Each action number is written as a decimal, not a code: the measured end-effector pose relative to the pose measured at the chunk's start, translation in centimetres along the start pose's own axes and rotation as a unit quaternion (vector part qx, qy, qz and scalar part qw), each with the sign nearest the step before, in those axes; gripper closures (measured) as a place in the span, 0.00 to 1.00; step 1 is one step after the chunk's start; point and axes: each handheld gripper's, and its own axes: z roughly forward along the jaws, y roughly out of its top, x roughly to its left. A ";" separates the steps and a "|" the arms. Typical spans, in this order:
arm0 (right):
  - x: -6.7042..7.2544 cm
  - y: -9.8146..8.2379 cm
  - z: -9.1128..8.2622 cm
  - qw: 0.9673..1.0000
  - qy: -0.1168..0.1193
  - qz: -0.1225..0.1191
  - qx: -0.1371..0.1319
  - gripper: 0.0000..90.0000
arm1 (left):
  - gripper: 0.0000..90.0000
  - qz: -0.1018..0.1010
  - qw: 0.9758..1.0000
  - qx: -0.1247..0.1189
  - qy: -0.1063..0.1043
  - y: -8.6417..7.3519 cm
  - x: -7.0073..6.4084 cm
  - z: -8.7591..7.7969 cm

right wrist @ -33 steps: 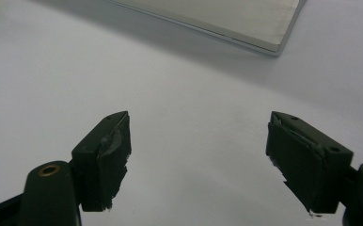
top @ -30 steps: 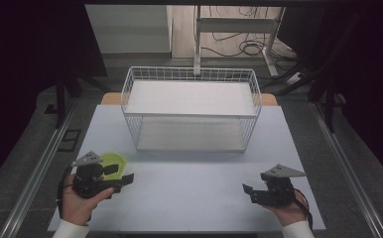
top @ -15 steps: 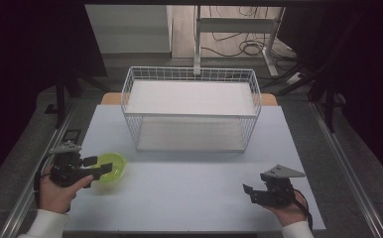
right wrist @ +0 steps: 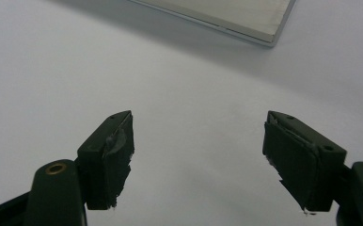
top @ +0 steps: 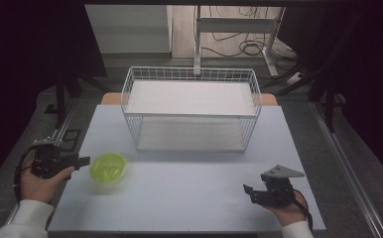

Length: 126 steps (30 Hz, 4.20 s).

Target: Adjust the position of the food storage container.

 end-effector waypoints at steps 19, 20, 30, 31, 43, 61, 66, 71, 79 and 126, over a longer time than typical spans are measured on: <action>-0.1 -0.2 0.2 1.000 -0.007 -0.005 0.015 0.28 | 1.00 -0.005 0.998 0.056 0.035 -0.4 1.2 3.0; -0.2 -0.2 0.2 1.000 -0.008 -0.004 0.015 0.28 | 1.00 -0.002 0.997 0.060 0.038 -0.4 1.0 3.3; -0.4 -0.3 0.2 1.000 -0.011 -0.003 0.018 0.27 | 1.00 0.005 0.996 0.077 0.047 -0.2 0.5 4.6; -0.4 -0.3 0.2 1.000 -0.012 -0.004 0.018 0.27 | 1.00 0.005 0.996 0.079 0.047 -0.2 0.4 4.7; -0.4 -0.3 0.2 1.000 -0.013 -0.005 0.019 0.27 | 1.00 0.005 0.995 0.086 0.042 -0.5 0.2 5.2; -0.4 -0.3 0.3 1.000 -0.015 -0.008 0.022 0.27 | 1.00 0.009 0.995 0.095 0.023 -0.5 -1.8 6.2; -0.5 -0.2 0.2 1.000 -0.016 -0.005 0.020 0.27 | 1.00 0.010 0.995 0.098 0.019 -0.7 -3.3 6.5; -0.6 -0.2 0.2 1.000 -0.017 -0.006 0.020 0.27 | 1.00 0.010 0.995 0.099 0.020 -1.0 -4.3 6.5; -0.6 -0.2 0.2 1.000 -0.018 -0.005 0.021 0.27 | 1.00 0.007 0.995 0.099 0.004 -1.3 -6.0 6.9; -0.9 -0.4 0.5 0.999 -0.021 -0.006 0.032 0.27 | 1.00 0.049 0.989 0.114 -0.077 -1.1 -17.7 10.8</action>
